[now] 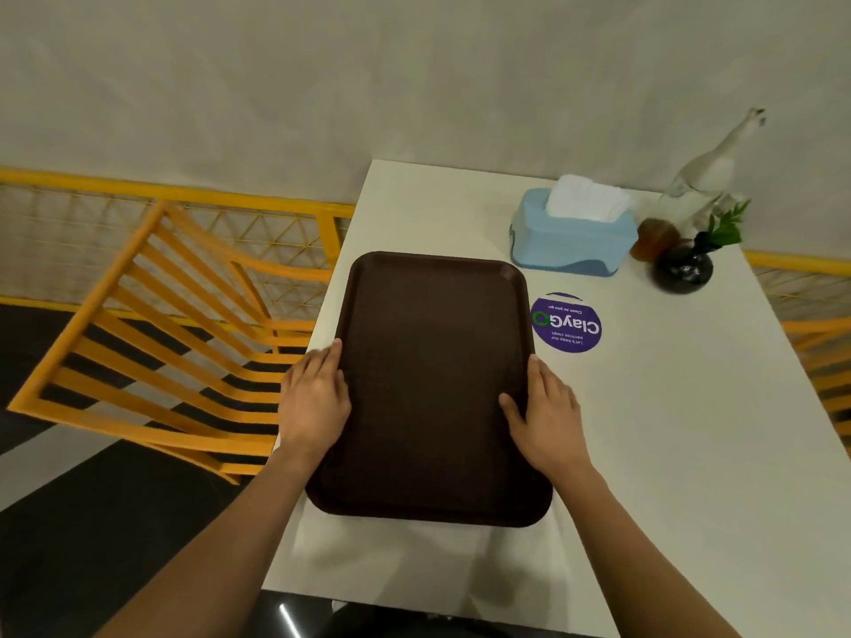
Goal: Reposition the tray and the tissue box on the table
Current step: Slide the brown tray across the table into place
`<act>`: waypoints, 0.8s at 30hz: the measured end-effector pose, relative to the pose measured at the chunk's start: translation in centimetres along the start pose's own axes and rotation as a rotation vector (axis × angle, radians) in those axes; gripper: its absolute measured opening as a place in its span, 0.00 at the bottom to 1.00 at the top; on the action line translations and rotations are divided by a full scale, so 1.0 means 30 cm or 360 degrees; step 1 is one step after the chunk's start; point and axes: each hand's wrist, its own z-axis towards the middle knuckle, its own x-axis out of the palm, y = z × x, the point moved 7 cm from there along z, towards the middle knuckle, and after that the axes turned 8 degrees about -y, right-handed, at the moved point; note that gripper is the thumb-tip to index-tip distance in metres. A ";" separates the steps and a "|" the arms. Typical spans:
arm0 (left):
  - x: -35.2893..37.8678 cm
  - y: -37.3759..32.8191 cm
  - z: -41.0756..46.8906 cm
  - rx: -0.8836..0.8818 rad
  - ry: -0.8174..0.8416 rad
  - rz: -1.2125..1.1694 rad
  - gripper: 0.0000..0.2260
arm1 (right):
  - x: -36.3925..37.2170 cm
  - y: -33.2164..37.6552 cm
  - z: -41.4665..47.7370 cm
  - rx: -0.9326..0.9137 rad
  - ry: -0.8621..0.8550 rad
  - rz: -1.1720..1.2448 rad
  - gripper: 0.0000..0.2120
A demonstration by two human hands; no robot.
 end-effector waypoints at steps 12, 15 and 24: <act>0.004 0.121 0.003 -0.0044 0.0158 -0.0283 0.24 | 0.042 0.080 -0.090 0.0032 -0.0029 -0.0031 0.36; 0.006 0.129 -0.006 -0.0045 0.0142 -0.0292 0.24 | 0.043 0.081 -0.105 0.0044 -0.0032 -0.0032 0.36; 0.021 0.068 0.049 0.0001 0.0130 -0.0308 0.24 | 0.017 0.057 -0.032 0.0061 -0.0002 -0.0050 0.37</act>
